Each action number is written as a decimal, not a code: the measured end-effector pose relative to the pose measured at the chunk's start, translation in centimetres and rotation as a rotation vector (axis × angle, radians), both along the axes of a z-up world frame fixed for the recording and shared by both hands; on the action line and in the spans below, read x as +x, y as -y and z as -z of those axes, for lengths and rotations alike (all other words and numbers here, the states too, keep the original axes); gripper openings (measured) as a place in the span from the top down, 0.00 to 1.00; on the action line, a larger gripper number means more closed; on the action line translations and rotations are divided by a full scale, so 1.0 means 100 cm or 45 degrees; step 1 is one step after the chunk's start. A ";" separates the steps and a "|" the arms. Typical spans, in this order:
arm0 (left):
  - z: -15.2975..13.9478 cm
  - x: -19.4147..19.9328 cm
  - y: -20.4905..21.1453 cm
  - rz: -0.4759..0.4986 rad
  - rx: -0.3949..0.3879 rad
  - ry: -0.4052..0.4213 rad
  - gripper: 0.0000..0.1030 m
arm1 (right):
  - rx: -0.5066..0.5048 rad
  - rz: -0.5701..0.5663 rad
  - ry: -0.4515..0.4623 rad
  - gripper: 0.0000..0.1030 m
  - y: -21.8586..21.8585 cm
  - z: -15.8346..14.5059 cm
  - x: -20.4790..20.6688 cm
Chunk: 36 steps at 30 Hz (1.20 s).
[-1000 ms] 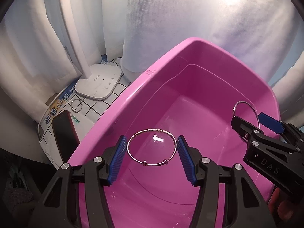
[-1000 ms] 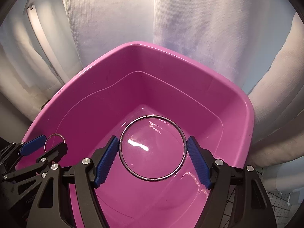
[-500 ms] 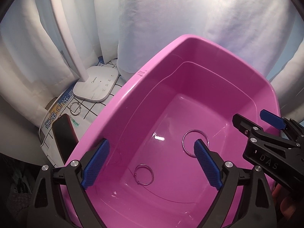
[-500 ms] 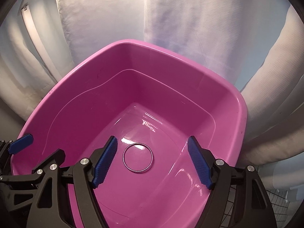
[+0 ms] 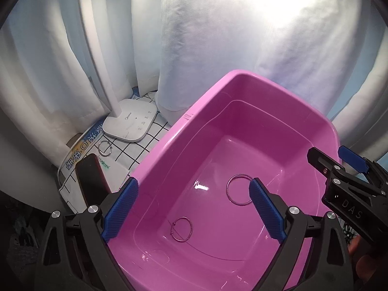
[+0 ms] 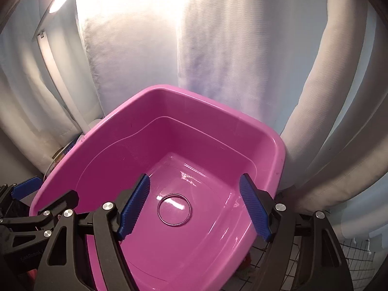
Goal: Organize jewelry
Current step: 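Withdraw both tools from the bin back over the table, then move left tool to the black wristwatch while right tool approaches the black 'luck' lanyard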
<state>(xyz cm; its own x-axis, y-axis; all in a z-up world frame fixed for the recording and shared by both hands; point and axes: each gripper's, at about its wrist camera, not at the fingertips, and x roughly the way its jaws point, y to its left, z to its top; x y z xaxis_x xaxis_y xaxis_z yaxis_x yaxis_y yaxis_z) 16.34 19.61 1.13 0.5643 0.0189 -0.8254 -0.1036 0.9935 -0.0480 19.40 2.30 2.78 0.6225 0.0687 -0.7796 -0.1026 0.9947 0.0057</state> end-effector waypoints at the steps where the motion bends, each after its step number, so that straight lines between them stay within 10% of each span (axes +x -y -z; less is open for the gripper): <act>1: -0.005 -0.004 0.001 -0.001 0.004 0.017 0.12 | 0.018 0.003 0.016 0.29 0.002 -0.004 -0.006; 21: -0.024 -0.098 0.146 0.380 -0.117 0.088 0.12 | 0.069 0.398 0.074 0.29 0.196 -0.023 -0.179; 36: 0.076 -0.155 0.297 0.628 -0.075 -0.113 0.12 | 0.013 0.697 -0.111 0.29 0.347 0.062 -0.287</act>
<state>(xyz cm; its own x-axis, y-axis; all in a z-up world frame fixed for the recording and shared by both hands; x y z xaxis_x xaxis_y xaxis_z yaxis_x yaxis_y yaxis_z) 0.84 -10.14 -6.44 0.4222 -0.2803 -0.8621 0.3710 0.9211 -0.1179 -9.32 -32.38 -3.39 0.5028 -0.2392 -0.8306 0.4308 0.9024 0.0009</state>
